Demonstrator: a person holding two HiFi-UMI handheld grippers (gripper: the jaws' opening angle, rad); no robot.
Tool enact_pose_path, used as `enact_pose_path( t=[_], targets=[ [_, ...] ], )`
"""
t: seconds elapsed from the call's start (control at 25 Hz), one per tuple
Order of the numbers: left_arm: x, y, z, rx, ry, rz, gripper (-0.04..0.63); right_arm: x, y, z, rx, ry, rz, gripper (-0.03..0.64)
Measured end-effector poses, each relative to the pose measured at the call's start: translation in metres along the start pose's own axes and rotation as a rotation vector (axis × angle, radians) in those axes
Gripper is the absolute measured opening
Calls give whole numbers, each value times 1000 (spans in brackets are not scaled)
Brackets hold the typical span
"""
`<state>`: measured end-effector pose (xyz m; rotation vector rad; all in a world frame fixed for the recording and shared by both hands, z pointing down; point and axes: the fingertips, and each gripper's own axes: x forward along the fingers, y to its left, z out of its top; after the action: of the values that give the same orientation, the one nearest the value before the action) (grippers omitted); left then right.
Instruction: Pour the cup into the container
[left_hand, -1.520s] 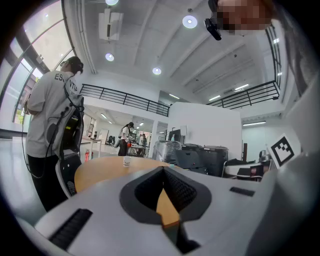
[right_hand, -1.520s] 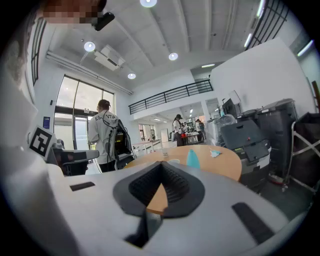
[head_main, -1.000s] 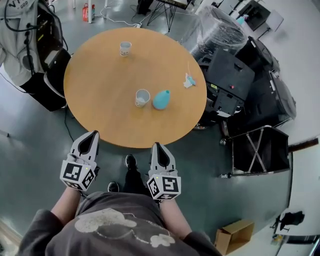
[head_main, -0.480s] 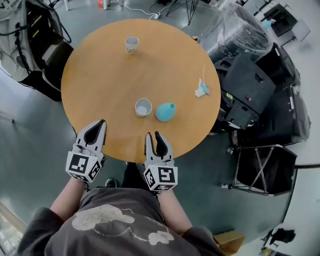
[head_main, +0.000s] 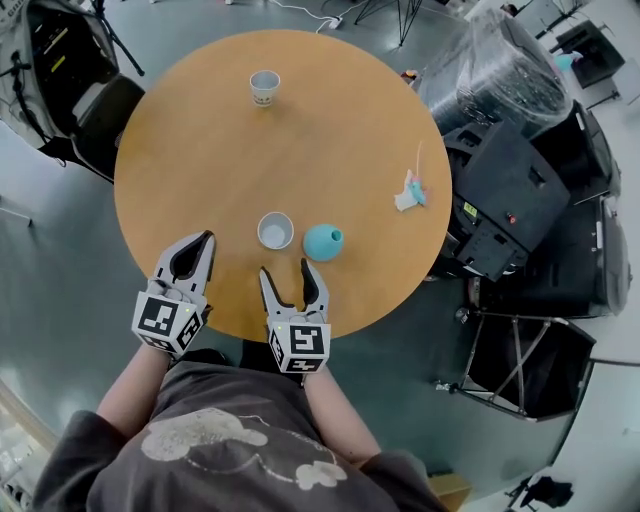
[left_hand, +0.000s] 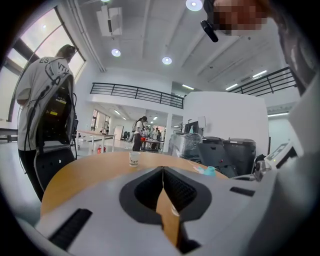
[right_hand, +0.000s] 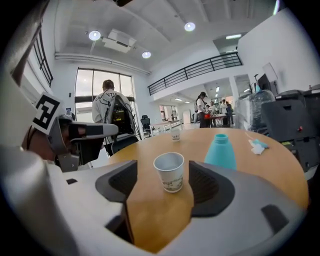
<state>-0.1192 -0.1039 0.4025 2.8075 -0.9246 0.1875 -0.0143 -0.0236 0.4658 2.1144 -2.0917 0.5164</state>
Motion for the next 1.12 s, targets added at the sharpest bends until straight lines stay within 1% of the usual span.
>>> enact_pose_path(
  t=[0.08, 0.16, 0.32, 0.48, 0.64, 0.88, 1.12],
  targets=[
    [5, 0, -4, -11, -4, 0, 8, 13, 0, -12, -2, 32, 12, 311],
    [9, 1, -6, -7, 9, -1, 8, 27, -1, -20, -18, 55, 12, 321],
    [21, 8, -10, -2, 50, -2, 9, 52, -5, -22, -65, 76, -14, 325],
    [27, 21, -19, 7, 87, -4, 8, 68, -8, -28, -50, 105, -47, 327],
    [39, 34, -30, -1, 114, -34, 8, 86, -7, -29, -72, 115, -67, 327],
    [50, 52, -31, 9, 142, -63, 8, 102, -10, -30, -69, 116, -103, 325],
    [56, 58, -38, 8, 158, -87, 8, 118, -16, -35, -92, 125, -130, 325]
  ],
)
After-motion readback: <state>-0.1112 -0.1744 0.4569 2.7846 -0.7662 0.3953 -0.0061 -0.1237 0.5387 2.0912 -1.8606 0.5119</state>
